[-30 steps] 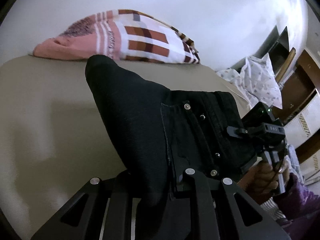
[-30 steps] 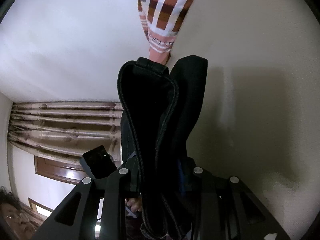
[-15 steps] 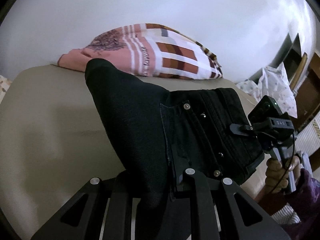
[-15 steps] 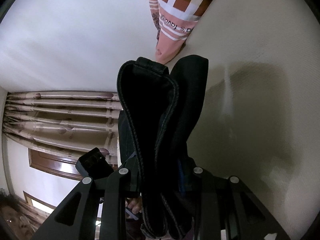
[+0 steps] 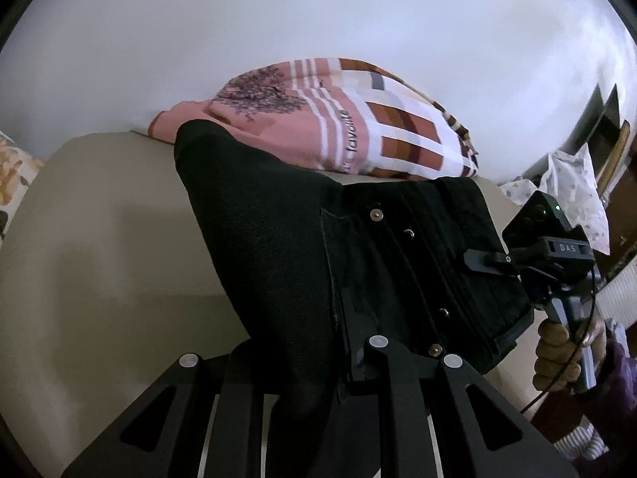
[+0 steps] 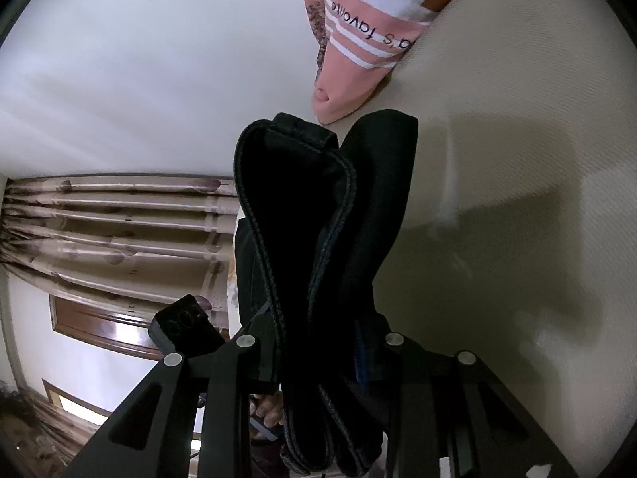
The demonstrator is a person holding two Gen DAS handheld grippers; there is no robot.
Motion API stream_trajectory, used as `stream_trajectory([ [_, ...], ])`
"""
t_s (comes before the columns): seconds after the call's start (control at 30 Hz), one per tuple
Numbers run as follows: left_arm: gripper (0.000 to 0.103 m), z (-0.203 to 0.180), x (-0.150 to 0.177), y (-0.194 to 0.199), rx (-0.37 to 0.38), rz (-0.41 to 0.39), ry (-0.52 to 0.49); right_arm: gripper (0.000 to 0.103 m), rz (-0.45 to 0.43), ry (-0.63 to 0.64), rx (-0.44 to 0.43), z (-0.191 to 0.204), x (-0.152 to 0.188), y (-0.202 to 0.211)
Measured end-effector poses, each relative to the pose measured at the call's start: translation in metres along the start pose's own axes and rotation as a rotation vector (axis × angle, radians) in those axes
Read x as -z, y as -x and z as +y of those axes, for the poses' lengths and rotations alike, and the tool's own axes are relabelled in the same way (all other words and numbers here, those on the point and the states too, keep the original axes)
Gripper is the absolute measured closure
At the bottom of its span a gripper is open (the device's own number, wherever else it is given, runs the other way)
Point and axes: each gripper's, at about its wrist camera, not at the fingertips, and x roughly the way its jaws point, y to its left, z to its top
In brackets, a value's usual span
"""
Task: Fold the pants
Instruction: 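Carry the folded black trousers toward the pink pillow with both grippers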
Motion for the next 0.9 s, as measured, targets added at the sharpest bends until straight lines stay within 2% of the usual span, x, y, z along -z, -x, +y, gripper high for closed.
stream_trajectory([
  [0.53, 0.088, 0.055, -0.035, -0.021, -0.061, -0.028, 0.043, 0.077, 0.015, 0.012, -0.021, 0.000, -0.043, -0.049],
  [0.9, 0.088, 0.080, -0.050, -0.041, -0.086, -0.018, 0.058, 0.077, 0.016, 0.001, -0.029, -0.009, -0.061, -0.072],
])
